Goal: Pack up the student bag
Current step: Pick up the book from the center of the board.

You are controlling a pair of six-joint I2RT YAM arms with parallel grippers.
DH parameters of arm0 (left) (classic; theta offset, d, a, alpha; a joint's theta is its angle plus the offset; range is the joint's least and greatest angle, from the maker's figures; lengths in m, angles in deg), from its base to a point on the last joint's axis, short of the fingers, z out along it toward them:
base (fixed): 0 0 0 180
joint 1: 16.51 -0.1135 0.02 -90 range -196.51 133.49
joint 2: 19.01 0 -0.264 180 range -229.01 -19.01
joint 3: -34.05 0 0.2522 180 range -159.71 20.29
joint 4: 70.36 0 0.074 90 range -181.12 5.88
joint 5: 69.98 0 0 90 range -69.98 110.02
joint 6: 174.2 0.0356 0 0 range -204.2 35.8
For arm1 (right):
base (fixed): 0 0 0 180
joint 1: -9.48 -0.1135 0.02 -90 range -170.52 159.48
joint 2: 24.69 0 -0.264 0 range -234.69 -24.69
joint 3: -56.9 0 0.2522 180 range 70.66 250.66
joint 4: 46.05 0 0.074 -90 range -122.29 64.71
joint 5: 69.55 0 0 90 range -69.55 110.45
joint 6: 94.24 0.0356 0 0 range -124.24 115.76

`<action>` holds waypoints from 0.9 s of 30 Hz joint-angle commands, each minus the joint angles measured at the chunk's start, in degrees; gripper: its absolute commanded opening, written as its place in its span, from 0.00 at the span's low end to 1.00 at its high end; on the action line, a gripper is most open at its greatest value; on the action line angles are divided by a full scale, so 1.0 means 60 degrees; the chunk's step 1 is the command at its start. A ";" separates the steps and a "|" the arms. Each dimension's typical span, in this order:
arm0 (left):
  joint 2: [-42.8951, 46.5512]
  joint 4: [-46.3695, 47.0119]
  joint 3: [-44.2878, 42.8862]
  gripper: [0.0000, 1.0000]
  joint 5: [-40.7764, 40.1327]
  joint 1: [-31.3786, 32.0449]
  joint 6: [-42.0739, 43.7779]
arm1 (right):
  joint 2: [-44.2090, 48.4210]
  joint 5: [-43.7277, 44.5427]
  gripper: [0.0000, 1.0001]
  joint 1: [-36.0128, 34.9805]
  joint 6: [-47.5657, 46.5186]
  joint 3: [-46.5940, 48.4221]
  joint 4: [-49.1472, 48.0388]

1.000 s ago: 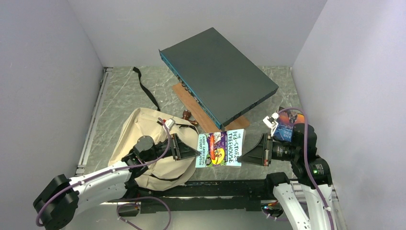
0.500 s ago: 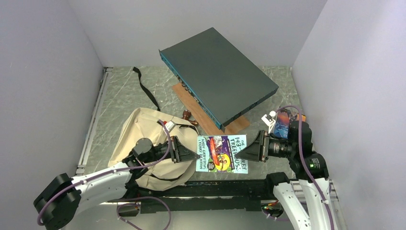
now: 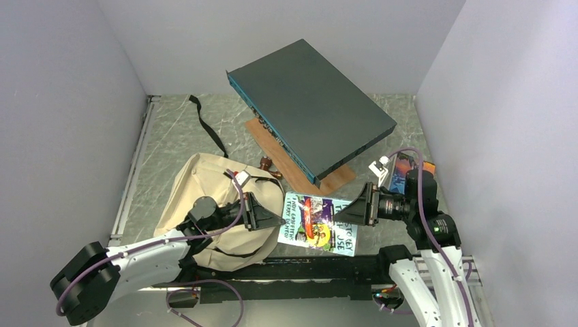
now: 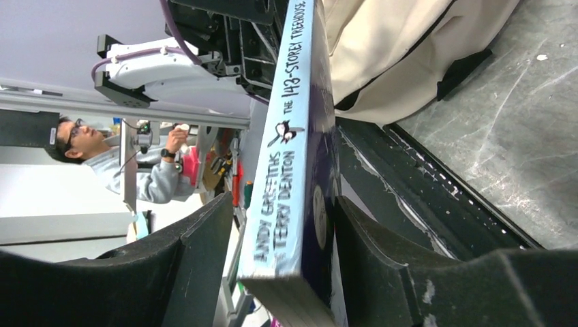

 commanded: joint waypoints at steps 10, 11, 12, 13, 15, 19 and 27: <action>0.0248 0.0059 -0.0534 0.00 -0.0894 0.0061 0.0012 | 0.0267 -0.0375 0.00 -0.0051 0.0049 -0.0911 -0.0321; 0.0372 -0.0593 -0.0611 0.01 -0.0900 0.0061 0.0327 | 0.0236 -0.0344 0.00 -0.0053 0.0056 -0.1015 -0.0341; 0.0545 -0.1442 -0.0672 0.07 -0.0934 0.0071 0.0661 | 0.0154 -0.0286 0.00 -0.0053 0.0002 -0.1108 -0.0315; 0.0800 -0.2352 -0.0731 0.16 -0.1054 0.0069 0.1034 | 0.0072 -0.0119 0.00 -0.0053 -0.0092 -0.1199 -0.0256; 0.1479 -0.4495 -0.0949 0.43 -0.1539 0.0067 0.1997 | -0.0134 0.0182 0.00 -0.0045 -0.0378 -0.1297 -0.0125; 0.2953 -0.9206 -0.2159 0.63 -0.3244 0.0083 0.4511 | -0.0433 0.0168 0.00 -0.0051 -0.0237 -0.1889 -0.0721; 0.2044 -1.3120 -0.4389 0.85 -0.6922 0.2819 0.7243 | -0.0488 -0.0087 0.00 -0.0053 0.1367 -0.2914 -0.3224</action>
